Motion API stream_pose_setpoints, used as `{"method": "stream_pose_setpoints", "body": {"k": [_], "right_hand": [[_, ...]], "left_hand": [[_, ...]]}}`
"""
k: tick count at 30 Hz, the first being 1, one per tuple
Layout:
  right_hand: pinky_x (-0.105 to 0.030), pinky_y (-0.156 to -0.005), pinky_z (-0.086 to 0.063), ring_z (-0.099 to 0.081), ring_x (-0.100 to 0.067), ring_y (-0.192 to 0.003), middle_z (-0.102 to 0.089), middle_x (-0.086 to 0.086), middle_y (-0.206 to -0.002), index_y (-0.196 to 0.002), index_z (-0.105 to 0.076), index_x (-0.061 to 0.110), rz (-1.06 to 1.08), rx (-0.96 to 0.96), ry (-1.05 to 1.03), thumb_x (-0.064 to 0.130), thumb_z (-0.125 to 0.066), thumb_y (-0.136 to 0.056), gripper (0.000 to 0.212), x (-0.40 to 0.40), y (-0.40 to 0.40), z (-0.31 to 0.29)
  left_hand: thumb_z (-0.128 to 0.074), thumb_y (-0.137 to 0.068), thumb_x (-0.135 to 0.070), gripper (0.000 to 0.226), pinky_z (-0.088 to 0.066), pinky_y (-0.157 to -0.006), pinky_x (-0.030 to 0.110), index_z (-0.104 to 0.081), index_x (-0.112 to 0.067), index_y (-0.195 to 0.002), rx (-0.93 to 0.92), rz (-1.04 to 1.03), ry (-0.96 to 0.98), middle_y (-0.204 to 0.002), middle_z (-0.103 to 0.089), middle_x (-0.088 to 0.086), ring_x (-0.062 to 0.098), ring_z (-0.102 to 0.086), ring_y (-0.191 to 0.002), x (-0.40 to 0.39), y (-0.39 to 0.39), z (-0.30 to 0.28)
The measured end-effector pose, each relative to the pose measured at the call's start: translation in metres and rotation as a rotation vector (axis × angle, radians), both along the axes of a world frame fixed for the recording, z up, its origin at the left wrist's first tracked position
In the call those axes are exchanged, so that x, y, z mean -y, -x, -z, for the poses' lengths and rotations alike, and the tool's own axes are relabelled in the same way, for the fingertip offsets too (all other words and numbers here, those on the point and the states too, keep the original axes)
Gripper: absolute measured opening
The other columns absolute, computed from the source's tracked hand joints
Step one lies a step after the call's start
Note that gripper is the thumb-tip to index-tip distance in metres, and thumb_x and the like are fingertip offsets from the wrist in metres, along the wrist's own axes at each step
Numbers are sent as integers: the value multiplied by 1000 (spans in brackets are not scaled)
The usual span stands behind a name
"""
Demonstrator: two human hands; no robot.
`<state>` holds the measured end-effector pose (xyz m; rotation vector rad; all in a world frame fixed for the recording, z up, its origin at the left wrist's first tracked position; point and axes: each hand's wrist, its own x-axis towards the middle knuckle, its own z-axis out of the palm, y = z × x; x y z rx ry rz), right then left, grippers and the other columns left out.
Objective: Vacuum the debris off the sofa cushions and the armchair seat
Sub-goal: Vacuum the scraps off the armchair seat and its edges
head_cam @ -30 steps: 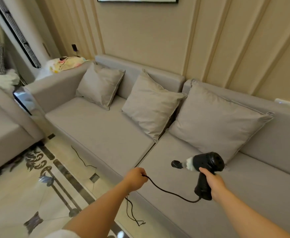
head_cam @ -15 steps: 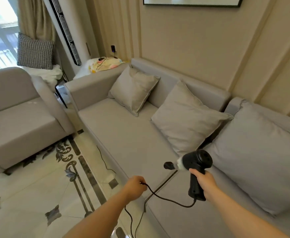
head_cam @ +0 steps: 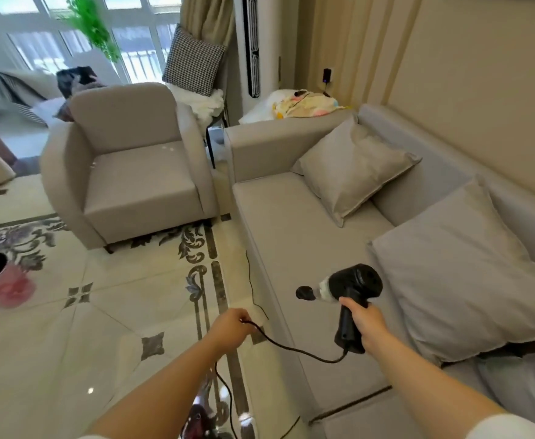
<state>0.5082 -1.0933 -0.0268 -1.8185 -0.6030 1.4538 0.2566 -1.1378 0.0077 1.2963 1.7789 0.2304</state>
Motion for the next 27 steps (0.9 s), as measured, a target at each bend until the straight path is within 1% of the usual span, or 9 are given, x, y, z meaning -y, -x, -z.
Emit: {"method": "stream_pose_setpoints", "body": {"k": [3,6,8,11,15,17,19,25,27], "right_hand": [[-28,-54,-40,-54,-23,-71,-56,-10,-80,-106,-52,6,-3,4,-29,23,-67,-82,33,-41,51,-2],[-30,-58,-40,-53,-23,-70,-55,-9,-80,-104,-50,9,18,11,-51,23,-67,-81,32,-81,106,-14],[-31,-60,-40,-53,-22,-71,-55,-9,-81,-104,-49,10,13,9,-78,24,-67,-81,32,-108,149,-26],[-30,-60,-42,-54,-22,-73,-56,-8,-83,-105,-49,12,-8,-3,-137,26,-66,-82,32,-145,211,-42],[-35,-67,-46,-56,-25,-76,-57,-10,-87,-107,-49,12,-80,23,-145,29,-67,-81,36,-179,275,-56],[-33,-65,-47,-57,-26,-77,-58,-11,-87,-107,-50,12,-122,33,-159,30,-67,-81,36,-199,296,-60],[-31,-61,-47,-57,-26,-77,-58,-10,-88,-108,-50,13,-137,48,-185,29,-67,-81,36,-226,316,-60],[-30,-55,-44,-56,-26,-75,-57,-10,-87,-111,-47,13,-117,-39,-164,29,-67,-80,40,-312,381,-45],[-32,-59,-45,-55,-26,-76,-56,-10,-88,-114,-48,11,-119,-72,-159,28,-68,-80,42,-344,406,-39]], "left_hand": [[-53,-90,-15,14,-42,-67,25,-65,-8,-94,25,-51,-41,-82,-58,4,17,-54,-76,-33,50,3],[-53,-91,-15,10,-36,-51,19,-60,-11,-84,44,-84,-90,-67,-52,-1,10,-47,-58,-69,106,-6],[-54,-90,-13,10,-35,-49,18,-59,-12,-82,42,-116,-131,-63,-50,-3,8,-45,-56,-95,149,-16],[-53,-90,-13,11,-38,-54,20,-60,-12,-81,53,-176,-217,-67,-53,-2,10,-48,-61,-139,209,-33],[-53,-90,-14,17,-36,-54,22,-57,-16,-74,96,-192,-207,-72,-56,4,15,-48,-63,-176,256,-44],[-54,-90,-14,13,-37,-55,21,-59,-14,-77,124,-202,-188,-79,-59,7,18,-51,-70,-190,272,-42],[-54,-90,-14,15,-38,-55,20,-59,-16,-75,139,-215,-193,-80,-60,6,17,-52,-69,-207,292,-40],[-54,-90,-14,25,-30,-49,19,-55,-22,-67,89,-277,-193,-61,-49,-5,8,-43,-54,-272,360,-42],[-55,-89,-14,31,-29,-47,20,-53,-25,-61,44,-306,-223,-58,-47,-5,8,-41,-52,-305,384,-45]]}}
